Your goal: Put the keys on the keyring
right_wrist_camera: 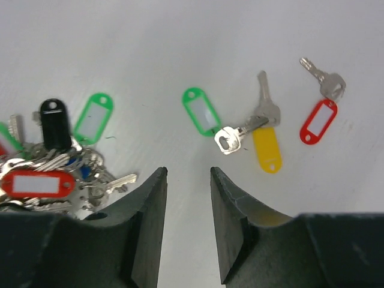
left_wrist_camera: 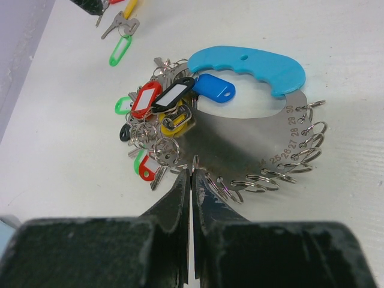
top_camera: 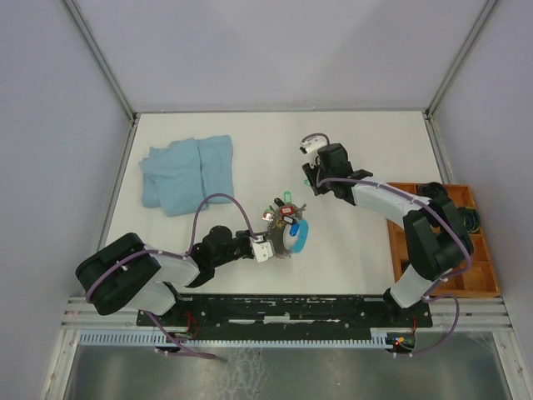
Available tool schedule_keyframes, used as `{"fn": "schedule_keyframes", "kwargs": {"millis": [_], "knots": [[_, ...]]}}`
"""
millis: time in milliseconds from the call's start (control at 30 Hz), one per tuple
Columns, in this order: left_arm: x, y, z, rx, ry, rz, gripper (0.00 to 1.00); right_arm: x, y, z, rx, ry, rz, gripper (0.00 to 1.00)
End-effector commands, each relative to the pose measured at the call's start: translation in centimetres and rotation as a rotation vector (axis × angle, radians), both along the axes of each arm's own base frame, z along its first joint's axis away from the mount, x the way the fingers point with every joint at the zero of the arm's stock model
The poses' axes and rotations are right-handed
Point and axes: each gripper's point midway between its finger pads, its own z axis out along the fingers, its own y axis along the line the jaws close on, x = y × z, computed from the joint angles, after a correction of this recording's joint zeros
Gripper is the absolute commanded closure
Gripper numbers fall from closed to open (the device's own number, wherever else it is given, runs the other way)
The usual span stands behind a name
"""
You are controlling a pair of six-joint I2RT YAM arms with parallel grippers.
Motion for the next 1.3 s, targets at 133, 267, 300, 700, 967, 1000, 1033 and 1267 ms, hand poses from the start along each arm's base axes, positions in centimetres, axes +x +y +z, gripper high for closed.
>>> {"fn": "schedule_keyframes", "kwargs": {"millis": [133, 267, 300, 700, 967, 1000, 1033, 1267], "knots": [[0.5, -0.5, 1.8, -0.037, -0.054, 0.002, 0.97, 2.8, -3.6, -2.7, 0.03, 0.138, -0.197, 0.58], [0.5, -0.4, 1.8, -0.04, -0.049, 0.006, 0.97, 3.9, -3.4, -3.3, 0.025, 0.153, -0.183, 0.58], [0.5, -0.5, 1.8, -0.04, -0.049, 0.006, 0.97, 4.2, -3.4, -3.4, 0.025, 0.16, -0.186, 0.59], [0.3, -0.6, 1.6, -0.035, -0.038, -0.008, 0.97, 6.1, -2.1, -5.1, 0.068, 0.245, -0.156, 0.59], [0.2, -0.8, 1.5, -0.033, -0.03, -0.016, 0.97, 5.7, -1.9, -5.6, 0.073, 0.282, -0.147, 0.66], [0.2, -0.8, 1.5, -0.034, -0.031, -0.017, 0.97, 5.5, -1.8, -5.7, 0.073, 0.287, -0.145, 0.67], [0.2, -0.8, 1.5, -0.033, -0.029, -0.016, 0.97, 5.4, -1.8, -5.8, 0.074, 0.295, -0.142, 0.68], [0.2, -0.8, 1.5, -0.033, -0.027, -0.018, 0.97, 5.0, -1.9, -6.0, 0.07, 0.311, -0.143, 0.8]]}}
